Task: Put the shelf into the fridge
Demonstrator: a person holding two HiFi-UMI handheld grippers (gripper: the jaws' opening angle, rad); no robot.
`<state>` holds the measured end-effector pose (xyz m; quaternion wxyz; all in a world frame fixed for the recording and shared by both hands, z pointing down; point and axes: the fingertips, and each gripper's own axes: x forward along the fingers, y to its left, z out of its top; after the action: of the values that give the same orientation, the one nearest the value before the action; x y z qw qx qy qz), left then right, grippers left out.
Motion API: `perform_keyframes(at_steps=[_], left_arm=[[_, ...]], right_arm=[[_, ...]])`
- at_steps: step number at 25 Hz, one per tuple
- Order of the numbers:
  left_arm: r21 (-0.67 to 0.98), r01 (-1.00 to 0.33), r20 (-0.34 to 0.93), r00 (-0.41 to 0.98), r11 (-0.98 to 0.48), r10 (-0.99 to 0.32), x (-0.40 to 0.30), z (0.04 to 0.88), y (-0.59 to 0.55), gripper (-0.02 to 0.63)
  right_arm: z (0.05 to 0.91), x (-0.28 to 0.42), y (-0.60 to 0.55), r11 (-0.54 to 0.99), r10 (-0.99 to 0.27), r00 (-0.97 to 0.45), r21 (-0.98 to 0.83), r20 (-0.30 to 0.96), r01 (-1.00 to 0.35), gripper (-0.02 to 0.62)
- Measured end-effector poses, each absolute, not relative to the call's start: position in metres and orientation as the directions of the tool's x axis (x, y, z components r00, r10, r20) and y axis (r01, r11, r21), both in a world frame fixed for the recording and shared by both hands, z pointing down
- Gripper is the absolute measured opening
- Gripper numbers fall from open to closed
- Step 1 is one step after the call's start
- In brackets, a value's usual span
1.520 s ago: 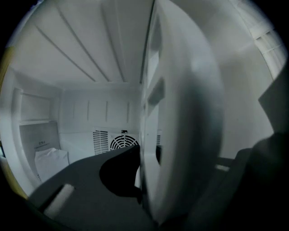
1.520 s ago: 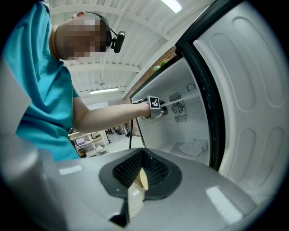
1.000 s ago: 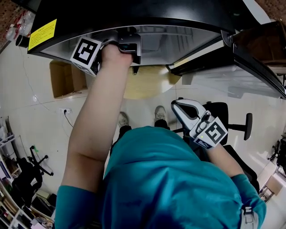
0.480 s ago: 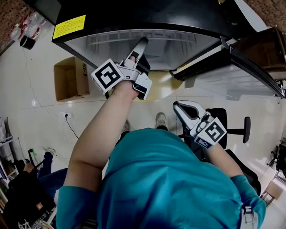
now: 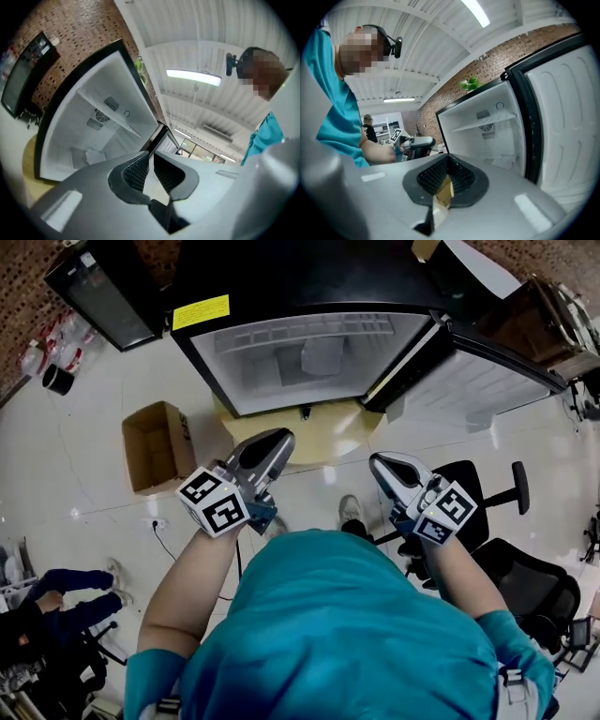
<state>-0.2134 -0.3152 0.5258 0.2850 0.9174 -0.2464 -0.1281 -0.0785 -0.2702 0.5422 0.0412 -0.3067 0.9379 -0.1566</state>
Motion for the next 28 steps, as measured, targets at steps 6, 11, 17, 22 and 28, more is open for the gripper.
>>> perform_keyframes(at_steps=[6, 11, 17, 22, 28], left_arm=[[0.382, -0.511, -0.102, 0.805, -0.77, -0.584, -0.207, 0.444, -0.178, 0.02], [0.327, -0.59, -0.127, 0.746, -0.738, -0.653, -0.156, 0.387, -0.074, 0.017], [0.35, -0.65, -0.12, 0.682, -0.674, -0.721, -0.103, 0.383, 0.006, 0.015], [0.274, -0.695, -0.131, 0.657, -0.664, -0.742, -0.094, 0.36, 0.065, 0.015], [0.221, -0.703, -0.174, 0.654, -0.676, -0.737, -0.136, 0.351, 0.145, 0.015]], right_arm=[[0.442, -0.032, -0.175, 0.804, -0.561, -0.827, -0.263, -0.036, -0.533, 0.002], [0.376, 0.033, -0.1, 0.851, -0.501, -0.865, -0.199, -0.029, -0.487, 0.002], [0.375, 0.099, -0.044, 0.872, -0.451, -0.892, -0.221, -0.015, -0.437, 0.002], [0.377, 0.111, 0.002, 0.883, -0.418, -0.908, -0.251, -0.032, -0.397, 0.002], [0.366, 0.071, 0.078, 0.898, -0.41, -0.912, -0.191, -0.032, -0.397, 0.002]])
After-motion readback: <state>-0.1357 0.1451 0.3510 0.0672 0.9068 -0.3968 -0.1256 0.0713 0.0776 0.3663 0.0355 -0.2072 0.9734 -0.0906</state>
